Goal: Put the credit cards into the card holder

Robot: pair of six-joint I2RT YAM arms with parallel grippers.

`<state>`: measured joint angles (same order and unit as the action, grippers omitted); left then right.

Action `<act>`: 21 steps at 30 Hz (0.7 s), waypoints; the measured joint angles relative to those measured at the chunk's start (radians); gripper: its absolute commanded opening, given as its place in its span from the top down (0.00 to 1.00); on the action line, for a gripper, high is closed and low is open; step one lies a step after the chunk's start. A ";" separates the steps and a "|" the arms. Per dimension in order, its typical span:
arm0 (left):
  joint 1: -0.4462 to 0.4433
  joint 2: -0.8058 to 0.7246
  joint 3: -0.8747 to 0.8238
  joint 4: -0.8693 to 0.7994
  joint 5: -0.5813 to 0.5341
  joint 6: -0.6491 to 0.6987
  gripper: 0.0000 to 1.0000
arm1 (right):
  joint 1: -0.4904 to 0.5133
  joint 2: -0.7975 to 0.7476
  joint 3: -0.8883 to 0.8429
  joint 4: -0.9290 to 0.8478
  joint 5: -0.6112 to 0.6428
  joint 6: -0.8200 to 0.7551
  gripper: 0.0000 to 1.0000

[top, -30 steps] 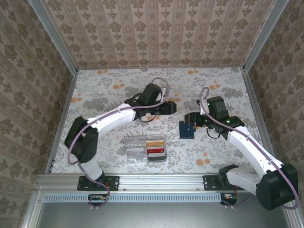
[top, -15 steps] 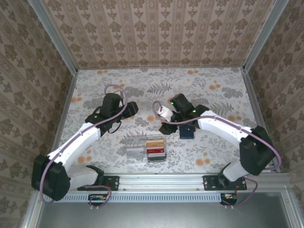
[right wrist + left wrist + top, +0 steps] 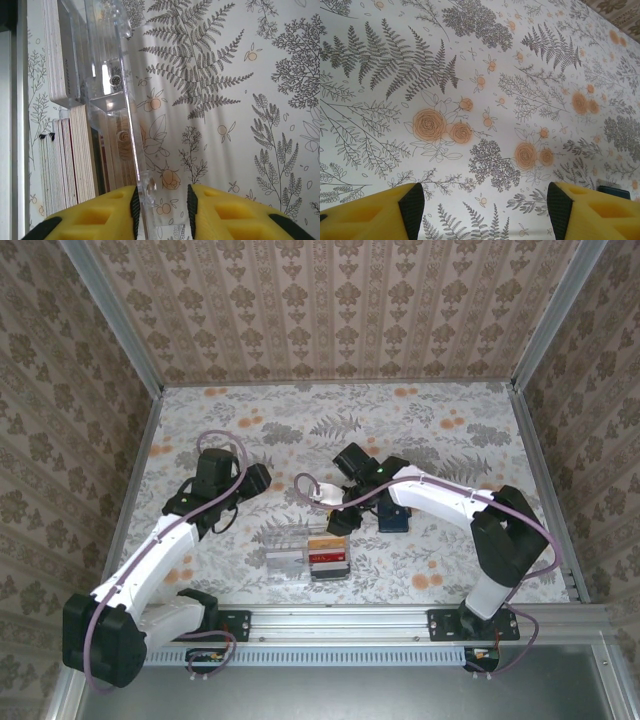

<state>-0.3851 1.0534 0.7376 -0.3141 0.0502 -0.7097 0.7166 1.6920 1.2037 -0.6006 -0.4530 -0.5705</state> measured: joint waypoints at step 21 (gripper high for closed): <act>0.007 0.000 -0.005 0.001 0.022 0.000 0.32 | 0.002 0.028 0.050 -0.065 -0.002 -0.056 0.97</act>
<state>-0.3779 1.0538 0.7322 -0.3134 0.0723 -0.7097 0.7185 1.7199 1.2541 -0.6659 -0.4553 -0.6262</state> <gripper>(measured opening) 0.684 0.068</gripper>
